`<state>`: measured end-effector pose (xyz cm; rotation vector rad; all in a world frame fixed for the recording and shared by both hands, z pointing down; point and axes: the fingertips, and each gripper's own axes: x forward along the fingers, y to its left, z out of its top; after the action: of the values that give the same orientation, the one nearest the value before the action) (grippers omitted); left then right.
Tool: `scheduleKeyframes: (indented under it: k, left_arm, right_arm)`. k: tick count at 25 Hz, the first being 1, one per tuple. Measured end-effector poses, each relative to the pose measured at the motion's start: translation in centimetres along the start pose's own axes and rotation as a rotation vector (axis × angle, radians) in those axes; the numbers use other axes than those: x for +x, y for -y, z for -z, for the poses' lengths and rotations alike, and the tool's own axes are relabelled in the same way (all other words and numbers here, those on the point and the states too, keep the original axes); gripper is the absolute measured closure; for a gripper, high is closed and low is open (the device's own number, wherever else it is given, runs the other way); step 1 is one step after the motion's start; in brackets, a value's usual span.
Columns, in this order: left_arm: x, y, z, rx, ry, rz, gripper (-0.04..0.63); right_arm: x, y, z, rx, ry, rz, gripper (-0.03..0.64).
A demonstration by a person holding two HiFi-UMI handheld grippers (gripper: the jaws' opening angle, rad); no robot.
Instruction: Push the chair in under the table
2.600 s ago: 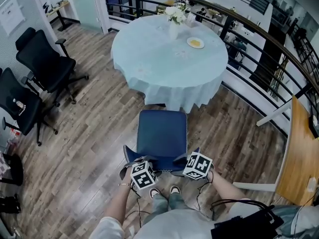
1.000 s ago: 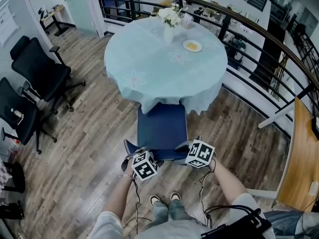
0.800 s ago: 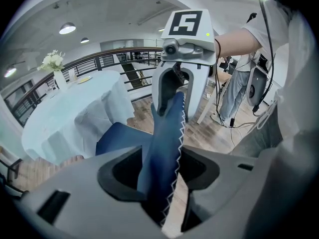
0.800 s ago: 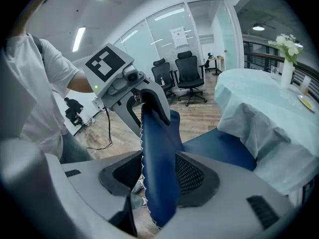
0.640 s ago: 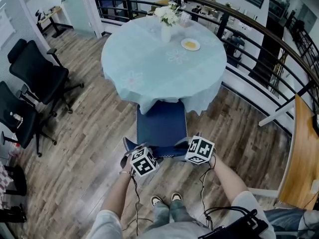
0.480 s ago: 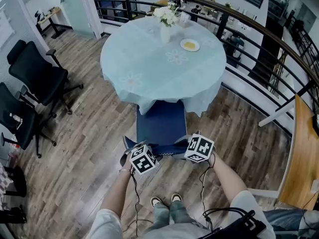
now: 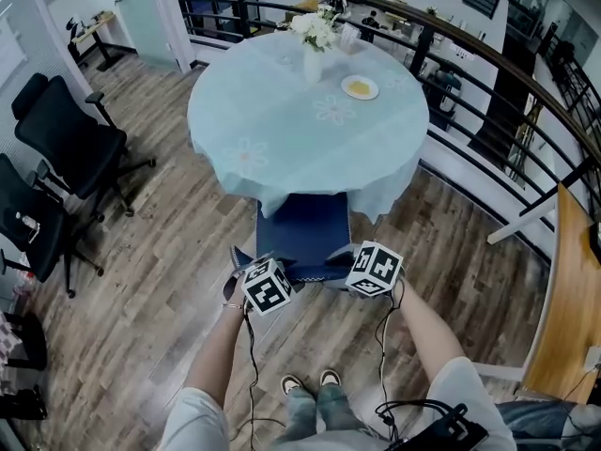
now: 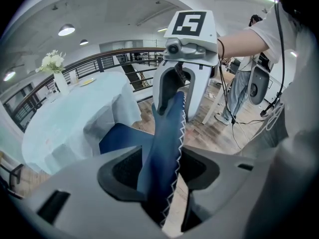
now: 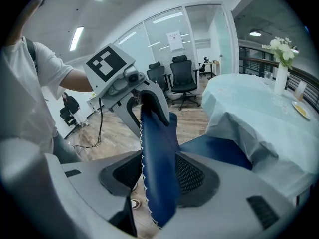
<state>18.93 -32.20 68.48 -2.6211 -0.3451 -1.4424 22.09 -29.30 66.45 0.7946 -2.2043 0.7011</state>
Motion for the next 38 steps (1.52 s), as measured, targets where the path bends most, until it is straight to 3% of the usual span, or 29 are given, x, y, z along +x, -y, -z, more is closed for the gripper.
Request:
scheduleKeyframes:
  k: [7,26,31,34,38]
  left_arm:
    - [-0.2,-0.8,0.2,0.005,0.000,0.015,0.382]
    - [-0.2,-0.8,0.3,0.002,-0.007,-0.005,0.376]
    - [-0.5,-0.3,0.4,0.041,-0.014,-0.075,0.376]
    - [-1.1,-0.2,0.2,0.072,-0.012,-0.121,0.376]
    - [-3.6,0.1,-1.7,0.053,0.058,-0.143,0.377]
  right_arm:
    - [0.3,0.3,-0.7,0.011,0.000,-0.044,0.410]
    - [0.2,0.3,-0.7,0.000,0.015,0.008,0.410]
    - [0.0,0.0,-0.6,0.004,0.009,0.040,0.410]
    - [-0.9,-0.7,-1.6,0.032,0.058,0.037,0.410]
    - [-2.4,-1.6,-2.7,0.033,0.109,0.043,0.410]
